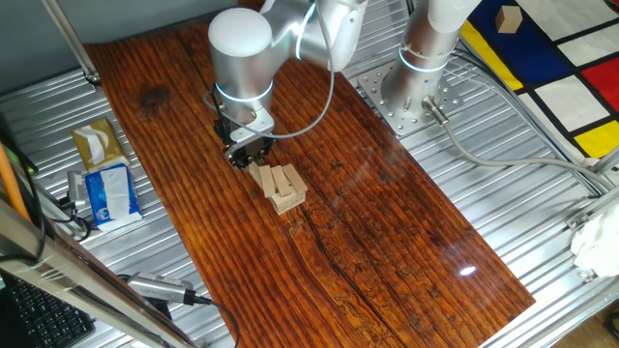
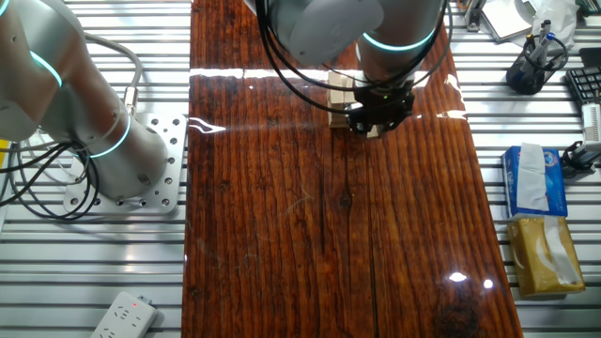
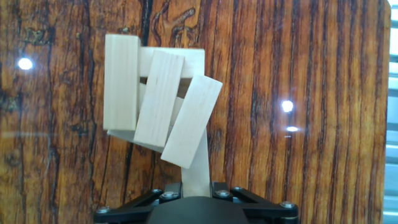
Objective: Play Jenga
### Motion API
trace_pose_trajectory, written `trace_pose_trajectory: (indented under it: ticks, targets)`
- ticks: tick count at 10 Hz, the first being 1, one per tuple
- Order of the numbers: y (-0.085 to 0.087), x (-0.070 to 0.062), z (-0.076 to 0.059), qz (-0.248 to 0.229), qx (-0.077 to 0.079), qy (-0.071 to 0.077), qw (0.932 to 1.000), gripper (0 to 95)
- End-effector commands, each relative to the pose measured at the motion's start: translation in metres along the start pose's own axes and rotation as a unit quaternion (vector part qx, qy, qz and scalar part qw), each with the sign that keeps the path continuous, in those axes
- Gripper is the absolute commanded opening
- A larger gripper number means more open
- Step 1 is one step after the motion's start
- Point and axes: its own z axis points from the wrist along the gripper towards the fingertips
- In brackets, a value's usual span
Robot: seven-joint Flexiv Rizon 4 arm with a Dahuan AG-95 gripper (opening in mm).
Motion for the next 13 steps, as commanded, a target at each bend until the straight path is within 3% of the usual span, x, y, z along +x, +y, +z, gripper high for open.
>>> trace_pose_trajectory:
  ticks: [1,13]
  targets:
    - [0.001,0.004,-0.002,0.000,-0.001,-0.001,1.0000,0.0]
    - [0.001,0.014,0.002,-0.003,0.002,-0.002,1.0000,0.0]
